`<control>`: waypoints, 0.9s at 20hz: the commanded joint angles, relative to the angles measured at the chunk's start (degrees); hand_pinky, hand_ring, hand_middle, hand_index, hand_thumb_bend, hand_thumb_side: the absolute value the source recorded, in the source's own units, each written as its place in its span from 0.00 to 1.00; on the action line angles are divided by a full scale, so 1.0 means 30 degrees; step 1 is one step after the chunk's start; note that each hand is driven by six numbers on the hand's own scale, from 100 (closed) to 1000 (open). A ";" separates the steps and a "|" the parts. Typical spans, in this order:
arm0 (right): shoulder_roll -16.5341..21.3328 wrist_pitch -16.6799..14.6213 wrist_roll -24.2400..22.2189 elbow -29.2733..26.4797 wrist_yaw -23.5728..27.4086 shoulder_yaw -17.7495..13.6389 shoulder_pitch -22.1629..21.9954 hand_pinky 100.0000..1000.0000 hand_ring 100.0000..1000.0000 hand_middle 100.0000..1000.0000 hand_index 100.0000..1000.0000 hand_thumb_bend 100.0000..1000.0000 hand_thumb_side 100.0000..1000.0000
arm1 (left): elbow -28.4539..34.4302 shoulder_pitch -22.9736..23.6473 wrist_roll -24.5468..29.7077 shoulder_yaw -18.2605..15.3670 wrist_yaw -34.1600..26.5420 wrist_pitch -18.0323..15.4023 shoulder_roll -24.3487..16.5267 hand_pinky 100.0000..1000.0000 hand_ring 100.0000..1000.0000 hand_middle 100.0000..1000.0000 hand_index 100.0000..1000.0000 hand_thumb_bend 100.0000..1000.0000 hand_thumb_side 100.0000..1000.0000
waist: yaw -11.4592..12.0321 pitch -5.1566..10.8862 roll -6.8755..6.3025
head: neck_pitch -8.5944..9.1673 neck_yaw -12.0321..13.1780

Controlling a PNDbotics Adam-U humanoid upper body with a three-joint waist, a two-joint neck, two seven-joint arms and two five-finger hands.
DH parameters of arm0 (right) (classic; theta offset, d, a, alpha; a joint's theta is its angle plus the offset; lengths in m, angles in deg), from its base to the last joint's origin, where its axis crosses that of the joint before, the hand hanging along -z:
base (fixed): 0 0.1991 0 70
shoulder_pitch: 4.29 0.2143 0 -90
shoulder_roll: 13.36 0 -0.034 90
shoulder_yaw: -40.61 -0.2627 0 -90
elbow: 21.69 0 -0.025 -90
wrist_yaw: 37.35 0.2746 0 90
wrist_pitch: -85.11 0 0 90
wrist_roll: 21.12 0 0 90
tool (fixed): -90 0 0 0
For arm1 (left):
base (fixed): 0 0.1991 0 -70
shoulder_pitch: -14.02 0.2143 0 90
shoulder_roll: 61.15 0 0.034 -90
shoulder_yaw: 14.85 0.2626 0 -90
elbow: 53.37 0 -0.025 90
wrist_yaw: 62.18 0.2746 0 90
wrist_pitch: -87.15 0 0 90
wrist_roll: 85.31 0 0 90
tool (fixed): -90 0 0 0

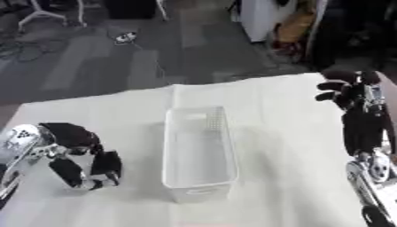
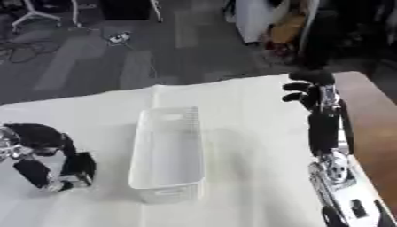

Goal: Pick up objects on the table and place them in the box.

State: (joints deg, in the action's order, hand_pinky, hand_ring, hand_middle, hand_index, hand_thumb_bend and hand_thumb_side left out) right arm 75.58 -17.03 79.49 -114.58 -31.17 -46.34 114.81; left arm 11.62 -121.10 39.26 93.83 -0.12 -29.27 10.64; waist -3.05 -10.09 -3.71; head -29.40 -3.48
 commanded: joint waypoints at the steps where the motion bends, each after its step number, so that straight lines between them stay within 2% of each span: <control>1: 0.0096 -0.0012 -0.0017 -0.0207 0.0030 -0.0089 0.0298 0.50 0.58 0.62 0.68 0.11 1.00 | -0.0143 -0.0250 -0.0579 -0.0411 -0.0448 0.0054 -0.0267 0.76 0.56 0.65 0.82 0.26 0.95 | 0.0041 0.0277 0.0077 | 0.0178 0.0017; 5: 0.0078 -0.0014 -0.0036 -0.0199 0.0037 -0.0079 0.0303 0.50 0.58 0.62 0.68 0.11 1.00 | -0.0441 -0.0366 -0.0881 -0.0510 -0.1068 0.0211 -0.0130 0.76 0.56 0.67 0.84 0.28 0.99 | 0.0045 0.0288 0.0094 | 0.0247 -0.0017; 8: 0.0059 -0.0013 -0.0042 -0.0192 0.0037 -0.0080 0.0300 0.50 0.58 0.62 0.68 0.11 1.00 | -0.0603 -0.0497 -0.0950 -0.0511 -0.1270 0.0242 0.0023 0.75 0.55 0.66 0.83 0.29 0.94 | 0.0033 0.0295 0.0098 | 0.0267 0.0027; 9: 0.0053 -0.0014 -0.0042 -0.0192 0.0036 -0.0081 0.0299 0.50 0.58 0.62 0.68 0.11 1.00 | -0.0614 -0.0539 -0.1127 -0.0522 -0.1260 0.0250 0.0079 0.68 0.49 0.58 0.74 0.25 0.80 | 0.0025 0.0292 0.0099 | 0.0270 0.0028; 10: 0.0047 -0.0015 -0.0042 -0.0192 0.0035 -0.0082 0.0302 0.50 0.58 0.62 0.68 0.11 1.00 | -0.0584 -0.0561 -0.1494 -0.0520 -0.1208 0.0272 0.0129 0.66 0.48 0.57 0.72 0.25 0.78 | 0.0012 0.0285 0.0101 | 0.0271 0.0022; 11: 0.0043 -0.0016 -0.0043 -0.0192 0.0035 -0.0082 0.0305 0.50 0.58 0.62 0.68 0.11 1.00 | -0.0588 -0.0566 -0.1844 -0.0491 -0.1126 0.0275 0.0162 0.60 0.43 0.50 0.65 0.23 0.74 | 0.0002 0.0283 0.0102 | 0.0265 0.0022; 12: 0.0042 -0.0018 -0.0041 -0.0193 0.0035 -0.0083 0.0308 0.50 0.58 0.62 0.68 0.11 1.00 | -0.0577 -0.0571 -0.2285 -0.0456 -0.1033 0.0268 0.0191 0.62 0.44 0.53 0.68 0.24 0.75 | -0.0007 0.0281 0.0104 | 0.0256 0.0021; 13: 0.0038 -0.0020 -0.0040 -0.0193 0.0036 -0.0084 0.0310 0.50 0.58 0.62 0.68 0.11 1.00 | -0.0560 -0.0589 -0.2771 -0.0448 -0.0951 0.0285 0.0216 0.45 0.31 0.38 0.53 0.00 0.82 | -0.0012 0.0282 0.0102 | 0.0254 0.0026; 14: 0.0036 -0.0022 -0.0039 -0.0193 0.0036 -0.0084 0.0309 0.50 0.58 0.62 0.68 0.11 1.00 | -0.0515 -0.0598 -0.3419 -0.0459 -0.0922 0.0371 0.0234 0.40 0.28 0.35 0.49 0.00 0.80 | -0.0012 0.0280 0.0099 | 0.0262 0.0027; 15: 0.0033 -0.0022 -0.0040 -0.0190 0.0036 -0.0083 0.0306 0.50 0.58 0.62 0.68 0.11 1.00 | -0.0526 -0.0591 -0.3961 -0.0429 -0.0869 0.0450 0.0238 0.28 0.18 0.25 0.41 0.00 0.76 | -0.0012 0.0280 0.0098 | 0.0264 0.0025; 17: 0.0033 -0.0020 -0.0048 -0.0173 0.0037 -0.0076 0.0291 0.50 0.58 0.62 0.68 0.11 1.00 | -0.0506 -0.0569 -0.5040 -0.0378 -0.0806 0.0672 0.0226 0.10 0.04 0.10 0.32 0.00 0.73 | -0.0007 0.0282 0.0095 | 0.0267 0.0026; 18: 0.0031 -0.0021 -0.0052 -0.0166 0.0038 -0.0075 0.0280 0.50 0.58 0.62 0.68 0.11 1.00 | -0.0384 -0.0574 -0.5612 -0.0370 -0.0719 0.0738 0.0202 0.02 0.00 0.00 0.29 0.00 0.72 | 0.0009 0.0294 0.0096 | 0.0266 0.0032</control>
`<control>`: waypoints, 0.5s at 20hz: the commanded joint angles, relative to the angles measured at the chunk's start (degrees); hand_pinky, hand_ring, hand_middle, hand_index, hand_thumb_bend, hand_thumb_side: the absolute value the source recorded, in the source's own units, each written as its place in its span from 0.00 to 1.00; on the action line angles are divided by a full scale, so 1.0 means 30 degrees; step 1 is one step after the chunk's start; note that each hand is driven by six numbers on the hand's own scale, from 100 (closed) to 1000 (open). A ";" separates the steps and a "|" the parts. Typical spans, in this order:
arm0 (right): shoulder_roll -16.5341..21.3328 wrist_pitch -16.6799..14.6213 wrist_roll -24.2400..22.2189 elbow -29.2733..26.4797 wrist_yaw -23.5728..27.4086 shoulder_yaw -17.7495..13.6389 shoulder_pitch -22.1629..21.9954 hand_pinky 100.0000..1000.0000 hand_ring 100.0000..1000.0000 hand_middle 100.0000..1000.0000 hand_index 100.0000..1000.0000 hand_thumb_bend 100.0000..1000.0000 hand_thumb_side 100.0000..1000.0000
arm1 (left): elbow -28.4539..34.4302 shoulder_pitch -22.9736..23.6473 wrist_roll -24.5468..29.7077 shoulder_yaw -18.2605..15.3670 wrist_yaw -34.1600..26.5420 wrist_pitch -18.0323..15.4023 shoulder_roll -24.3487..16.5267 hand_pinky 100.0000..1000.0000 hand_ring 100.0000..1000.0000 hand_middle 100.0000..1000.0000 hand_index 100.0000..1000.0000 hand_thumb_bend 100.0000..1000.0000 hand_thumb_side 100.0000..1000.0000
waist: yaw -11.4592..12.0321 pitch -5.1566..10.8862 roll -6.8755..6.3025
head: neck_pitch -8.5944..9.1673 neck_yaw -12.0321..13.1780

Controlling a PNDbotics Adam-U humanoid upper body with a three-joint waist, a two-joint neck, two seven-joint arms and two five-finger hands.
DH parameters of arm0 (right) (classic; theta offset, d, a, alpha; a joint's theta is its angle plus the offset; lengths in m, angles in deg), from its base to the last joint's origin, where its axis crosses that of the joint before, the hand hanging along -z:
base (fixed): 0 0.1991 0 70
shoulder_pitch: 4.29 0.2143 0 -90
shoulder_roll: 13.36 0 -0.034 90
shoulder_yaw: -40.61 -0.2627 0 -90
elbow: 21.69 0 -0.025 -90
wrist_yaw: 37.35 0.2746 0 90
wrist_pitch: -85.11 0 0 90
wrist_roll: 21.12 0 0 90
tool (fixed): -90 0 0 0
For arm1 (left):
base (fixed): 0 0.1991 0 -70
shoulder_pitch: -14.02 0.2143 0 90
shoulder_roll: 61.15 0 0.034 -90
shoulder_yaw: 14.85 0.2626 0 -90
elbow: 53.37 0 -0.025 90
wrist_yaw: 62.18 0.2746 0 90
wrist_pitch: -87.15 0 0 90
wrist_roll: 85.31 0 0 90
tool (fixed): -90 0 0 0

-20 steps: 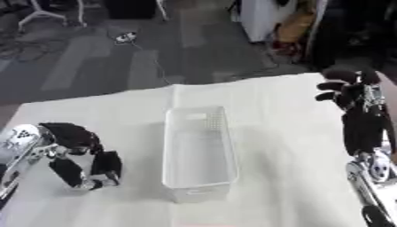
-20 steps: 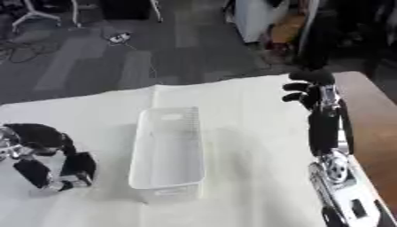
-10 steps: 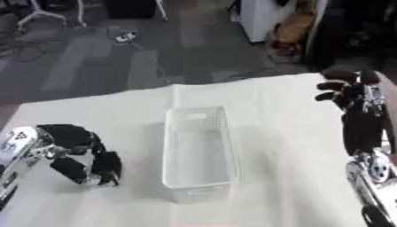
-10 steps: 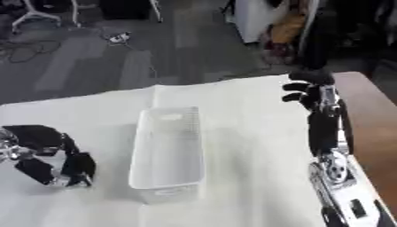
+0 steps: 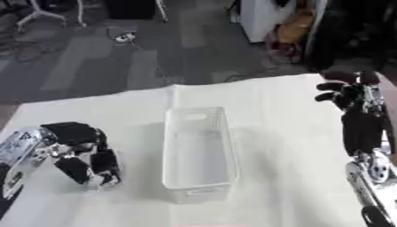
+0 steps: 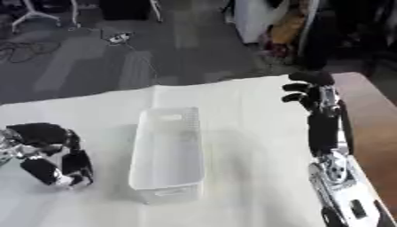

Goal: Pick up objects on the table and place them in the box.

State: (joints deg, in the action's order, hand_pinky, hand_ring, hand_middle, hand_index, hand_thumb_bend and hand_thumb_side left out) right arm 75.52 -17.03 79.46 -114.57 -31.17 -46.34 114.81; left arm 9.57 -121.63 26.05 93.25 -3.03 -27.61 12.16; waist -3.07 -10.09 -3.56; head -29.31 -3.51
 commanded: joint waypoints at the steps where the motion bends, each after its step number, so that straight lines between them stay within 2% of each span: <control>1: 0.0047 -0.0024 -0.0046 -0.0164 0.0039 -0.0074 0.0272 0.50 0.58 0.62 0.68 0.11 1.00 | 0.0413 -0.0374 -0.1739 -0.0160 0.0376 0.0236 -0.0331 0.00 0.00 0.00 0.25 0.00 0.70 | 0.0026 0.0303 0.0050 | 0.0238 0.0044; 5: 0.0047 -0.0029 -0.0057 -0.0146 0.0052 -0.0072 0.0250 0.50 0.58 0.62 0.68 0.11 1.00 | 0.1166 -0.0344 -0.3653 -0.0499 0.0571 0.0585 -0.0459 0.00 0.00 0.00 0.20 0.00 0.65 | 0.0098 0.0365 0.0092 | 0.0260 0.0076; 10: 0.0059 -0.0042 -0.0035 -0.0134 0.0052 -0.0078 0.0230 0.50 0.58 0.62 0.68 0.11 1.00 | 0.2320 -0.0483 -0.6385 -0.1280 0.0005 0.1919 -0.0808 0.00 0.00 0.00 0.17 0.00 0.60 | 0.0127 0.0513 0.0148 | 0.0222 0.0151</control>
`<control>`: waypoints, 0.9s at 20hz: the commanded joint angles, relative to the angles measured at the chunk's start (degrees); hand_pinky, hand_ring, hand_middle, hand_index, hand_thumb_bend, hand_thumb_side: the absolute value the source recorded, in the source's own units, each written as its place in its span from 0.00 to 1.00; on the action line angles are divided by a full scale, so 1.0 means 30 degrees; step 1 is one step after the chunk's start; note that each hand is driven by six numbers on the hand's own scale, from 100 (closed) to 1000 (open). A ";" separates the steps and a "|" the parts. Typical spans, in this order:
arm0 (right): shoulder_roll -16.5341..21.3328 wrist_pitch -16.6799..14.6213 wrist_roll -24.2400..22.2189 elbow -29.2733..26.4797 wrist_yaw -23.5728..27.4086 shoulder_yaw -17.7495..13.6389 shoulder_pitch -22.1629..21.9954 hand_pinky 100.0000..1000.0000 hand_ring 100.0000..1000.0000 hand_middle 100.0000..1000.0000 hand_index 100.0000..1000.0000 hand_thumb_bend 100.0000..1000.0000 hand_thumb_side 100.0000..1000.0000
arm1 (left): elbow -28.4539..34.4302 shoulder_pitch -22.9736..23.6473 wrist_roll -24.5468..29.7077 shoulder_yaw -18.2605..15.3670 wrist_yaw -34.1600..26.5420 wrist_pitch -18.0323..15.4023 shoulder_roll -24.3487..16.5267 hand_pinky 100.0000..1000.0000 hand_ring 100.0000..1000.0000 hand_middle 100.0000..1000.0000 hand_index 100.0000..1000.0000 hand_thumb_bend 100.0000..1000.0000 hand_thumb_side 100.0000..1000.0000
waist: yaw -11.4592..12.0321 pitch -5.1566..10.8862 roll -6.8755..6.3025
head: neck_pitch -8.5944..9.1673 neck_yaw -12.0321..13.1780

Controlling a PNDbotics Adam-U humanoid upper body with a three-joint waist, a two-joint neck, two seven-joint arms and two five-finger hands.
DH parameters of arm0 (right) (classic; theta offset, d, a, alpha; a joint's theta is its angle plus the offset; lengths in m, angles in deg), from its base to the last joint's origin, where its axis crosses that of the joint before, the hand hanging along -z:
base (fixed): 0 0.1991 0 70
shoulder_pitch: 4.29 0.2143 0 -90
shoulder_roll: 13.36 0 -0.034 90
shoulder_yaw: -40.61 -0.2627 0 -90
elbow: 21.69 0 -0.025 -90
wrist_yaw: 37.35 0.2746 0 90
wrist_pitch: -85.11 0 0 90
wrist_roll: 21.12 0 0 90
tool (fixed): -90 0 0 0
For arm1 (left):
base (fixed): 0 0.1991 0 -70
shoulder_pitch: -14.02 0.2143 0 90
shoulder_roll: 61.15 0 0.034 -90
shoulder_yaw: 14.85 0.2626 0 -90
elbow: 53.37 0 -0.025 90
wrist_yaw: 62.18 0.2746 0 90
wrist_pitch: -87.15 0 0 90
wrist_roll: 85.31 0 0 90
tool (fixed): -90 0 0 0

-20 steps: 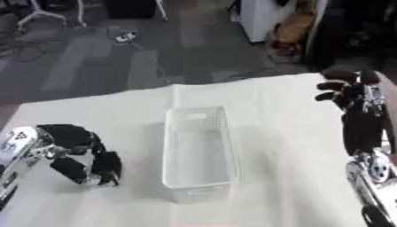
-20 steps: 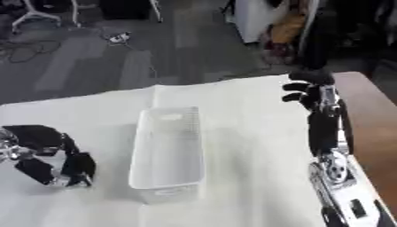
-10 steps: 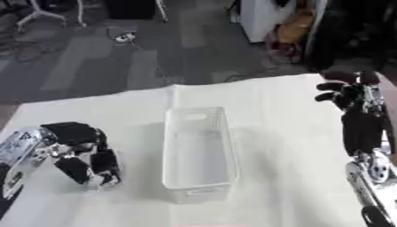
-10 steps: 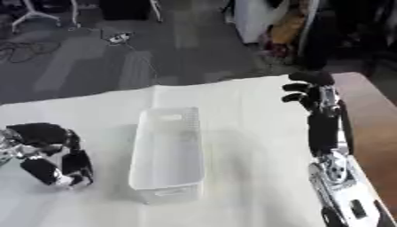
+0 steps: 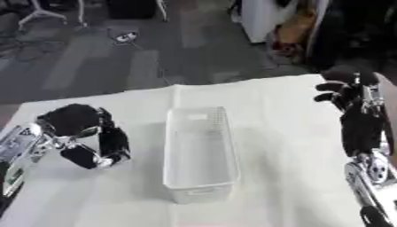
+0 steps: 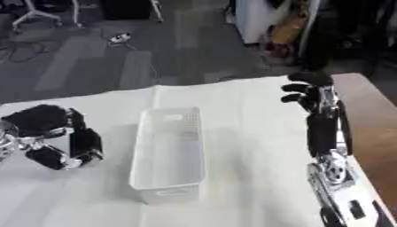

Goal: Pick up objects on the table and place them in the box.

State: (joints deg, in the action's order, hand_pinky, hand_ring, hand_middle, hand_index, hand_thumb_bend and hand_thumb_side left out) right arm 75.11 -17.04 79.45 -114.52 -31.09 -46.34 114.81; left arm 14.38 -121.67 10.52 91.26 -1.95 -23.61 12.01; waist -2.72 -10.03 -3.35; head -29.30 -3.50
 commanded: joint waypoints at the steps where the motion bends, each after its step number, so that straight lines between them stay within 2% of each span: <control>1: 0.0197 -0.0043 -0.0026 -0.0150 0.0025 -0.0077 0.0229 0.50 0.58 0.62 0.68 0.11 1.00 | 0.0768 -0.0512 -0.1754 -0.0752 -0.0629 0.0869 -0.0805 0.00 0.00 0.00 0.16 0.00 0.59 | 0.0015 0.0528 0.0086 | 0.0210 0.0166; 7: 0.0187 -0.0057 -0.0031 -0.0157 0.0029 -0.0042 0.0293 0.50 0.58 0.62 0.68 0.11 1.00 | 0.0434 -0.0957 -0.4424 -0.1185 -0.2410 0.1748 -0.0861 0.00 0.00 0.00 0.14 0.00 0.57 | 0.0024 0.0683 0.0125 | 0.0275 0.0201; 12: 0.0131 -0.0059 -0.0091 -0.0162 0.0024 0.0037 0.0388 0.50 0.58 0.62 0.68 0.11 1.00 | 0.0587 -0.2029 -0.4839 -0.0969 -0.2992 0.1680 -0.0481 0.00 0.00 0.00 0.14 0.00 0.57 | -0.0061 0.0760 0.0168 | 0.0381 0.0320; 15: 0.0113 -0.0067 -0.0135 -0.0164 0.0045 0.0090 0.0462 0.50 0.58 0.62 0.68 0.11 1.00 | 0.0719 -0.2883 -0.4674 -0.0616 -0.3286 0.1441 -0.0103 0.00 0.00 0.00 0.14 0.00 0.57 | -0.0228 0.0768 0.0181 | 0.0748 0.0198; 18: 0.0103 -0.0075 -0.0177 -0.0167 0.0059 0.0132 0.0544 0.50 0.58 0.62 0.68 0.11 1.00 | 0.0696 -0.3517 -0.4234 -0.0086 -0.3473 0.1065 0.0458 0.00 0.00 0.00 0.14 0.00 0.57 | -0.0370 0.0733 0.0170 | 0.1422 -0.0219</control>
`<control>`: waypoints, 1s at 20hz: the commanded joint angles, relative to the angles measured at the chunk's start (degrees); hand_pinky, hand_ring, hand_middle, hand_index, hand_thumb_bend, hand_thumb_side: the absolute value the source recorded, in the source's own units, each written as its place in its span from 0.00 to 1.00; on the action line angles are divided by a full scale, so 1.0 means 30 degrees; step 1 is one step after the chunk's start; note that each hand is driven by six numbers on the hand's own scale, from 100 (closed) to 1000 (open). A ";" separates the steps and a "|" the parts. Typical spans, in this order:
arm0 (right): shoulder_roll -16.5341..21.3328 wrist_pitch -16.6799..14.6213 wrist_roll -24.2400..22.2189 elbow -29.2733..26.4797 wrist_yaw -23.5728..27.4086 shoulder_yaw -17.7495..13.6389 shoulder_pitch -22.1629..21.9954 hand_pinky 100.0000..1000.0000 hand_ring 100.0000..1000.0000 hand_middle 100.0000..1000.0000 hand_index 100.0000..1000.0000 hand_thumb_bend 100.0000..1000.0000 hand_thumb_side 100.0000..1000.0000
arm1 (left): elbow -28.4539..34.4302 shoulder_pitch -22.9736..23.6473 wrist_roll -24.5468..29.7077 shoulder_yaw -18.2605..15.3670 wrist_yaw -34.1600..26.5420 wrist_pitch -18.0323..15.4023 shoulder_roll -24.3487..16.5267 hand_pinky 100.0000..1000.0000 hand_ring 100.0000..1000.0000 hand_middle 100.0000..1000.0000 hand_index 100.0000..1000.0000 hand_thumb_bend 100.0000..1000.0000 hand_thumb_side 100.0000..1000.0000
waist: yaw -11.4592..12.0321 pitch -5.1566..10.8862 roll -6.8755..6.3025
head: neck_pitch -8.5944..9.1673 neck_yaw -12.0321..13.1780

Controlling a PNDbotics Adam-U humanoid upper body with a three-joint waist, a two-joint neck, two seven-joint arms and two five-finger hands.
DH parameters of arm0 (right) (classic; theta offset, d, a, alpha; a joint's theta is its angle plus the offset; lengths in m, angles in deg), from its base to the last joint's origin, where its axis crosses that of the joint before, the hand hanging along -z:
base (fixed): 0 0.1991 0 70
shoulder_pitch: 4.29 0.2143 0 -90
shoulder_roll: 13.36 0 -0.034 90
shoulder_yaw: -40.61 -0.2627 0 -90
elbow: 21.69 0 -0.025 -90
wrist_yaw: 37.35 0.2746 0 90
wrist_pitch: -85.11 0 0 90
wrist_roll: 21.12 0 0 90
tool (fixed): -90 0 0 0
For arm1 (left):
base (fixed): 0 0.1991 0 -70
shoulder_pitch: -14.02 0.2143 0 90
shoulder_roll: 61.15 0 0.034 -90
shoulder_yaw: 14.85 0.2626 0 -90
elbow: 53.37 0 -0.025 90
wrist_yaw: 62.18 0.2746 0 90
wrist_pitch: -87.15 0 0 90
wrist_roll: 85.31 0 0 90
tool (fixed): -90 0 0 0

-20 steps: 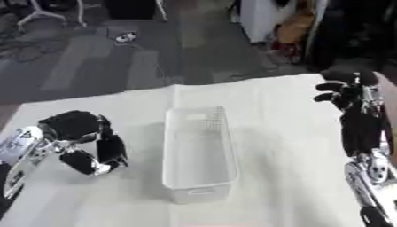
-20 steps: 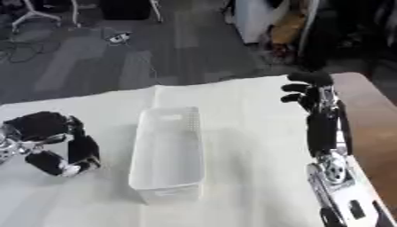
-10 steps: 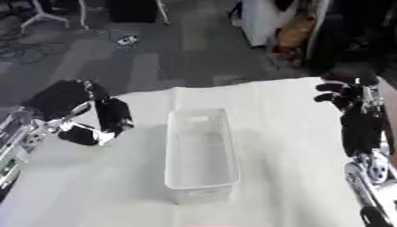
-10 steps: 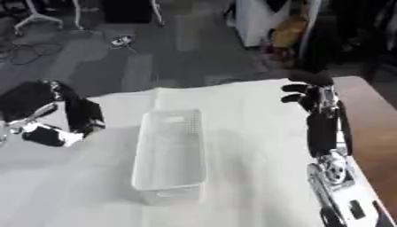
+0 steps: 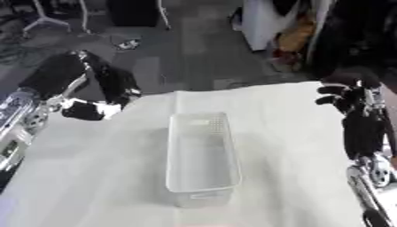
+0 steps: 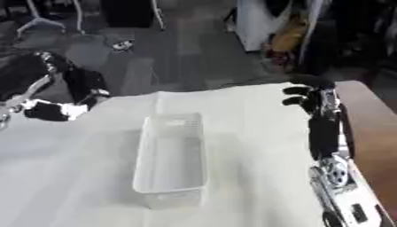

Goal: Pick up objects on the table and place them in the box.

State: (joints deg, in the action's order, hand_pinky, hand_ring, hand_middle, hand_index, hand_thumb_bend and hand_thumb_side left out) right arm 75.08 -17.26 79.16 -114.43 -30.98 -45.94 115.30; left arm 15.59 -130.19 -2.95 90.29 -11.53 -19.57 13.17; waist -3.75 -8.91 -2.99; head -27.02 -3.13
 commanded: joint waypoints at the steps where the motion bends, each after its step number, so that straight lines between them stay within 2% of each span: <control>1: 0.0117 -0.0002 -0.0089 -0.0198 0.0024 0.0008 0.0395 0.50 0.58 0.62 0.68 0.11 1.00 | 0.0229 -0.0837 0.0439 0.0414 -0.0268 -0.0428 0.0280 0.00 0.00 0.00 0.14 0.00 0.57 | -0.0043 0.0354 0.0048 | 0.0883 -0.0514; 3: 0.0107 -0.0009 -0.0101 -0.0208 0.0025 0.0024 0.0460 0.50 0.58 0.62 0.68 0.11 1.00 | 0.0037 -0.1178 0.0843 0.0871 -0.0120 -0.0837 0.0763 0.00 0.00 0.00 0.14 0.00 0.57 | -0.0141 0.0327 0.0039 | 0.1349 -0.0816; 5: 0.0087 -0.0019 -0.0103 -0.0233 0.0030 0.0033 0.0522 0.50 0.58 0.62 0.68 0.11 1.00 | -0.0208 -0.1454 0.1131 0.1192 0.0051 -0.1235 0.1181 0.00 0.00 0.00 0.14 0.00 0.58 | -0.0227 0.0308 0.0038 | 0.1530 -0.0875; 11: 0.0059 -0.0028 -0.0075 -0.0336 0.0005 0.0045 0.0675 0.50 0.58 0.62 0.68 0.10 1.00 | -0.1073 -0.2005 0.1744 0.2238 0.0166 -0.3056 0.2081 0.00 0.00 0.00 0.15 0.00 0.59 | -0.0627 0.0288 -0.0031 | 0.1523 -0.0603; 15: 0.0088 -0.0027 -0.0041 -0.0371 0.0055 0.0019 0.0678 0.50 0.58 0.62 0.68 0.11 1.00 | -0.1689 -0.2048 0.2517 0.2877 -0.0061 -0.4991 0.2346 0.00 0.00 0.00 0.16 0.00 0.61 | -0.0805 0.0302 -0.0095 | 0.1452 -0.0429; 20: 0.0114 -0.0011 -0.0044 -0.0344 0.0055 0.0014 0.0596 0.50 0.58 0.62 0.68 0.10 1.00 | -0.2116 -0.1943 0.5341 0.3269 -0.1187 -0.7298 0.2255 0.00 0.00 0.00 0.19 0.00 0.65 | -0.0752 0.0374 -0.0153 | 0.1315 -0.0350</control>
State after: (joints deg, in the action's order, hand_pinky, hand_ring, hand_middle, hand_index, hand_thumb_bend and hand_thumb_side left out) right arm 75.01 -17.28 79.15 -114.60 -30.92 -45.63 116.27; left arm 9.03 -134.79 11.22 100.09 -13.90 -39.90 20.91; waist -6.09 -8.92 -3.61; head -23.28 -4.51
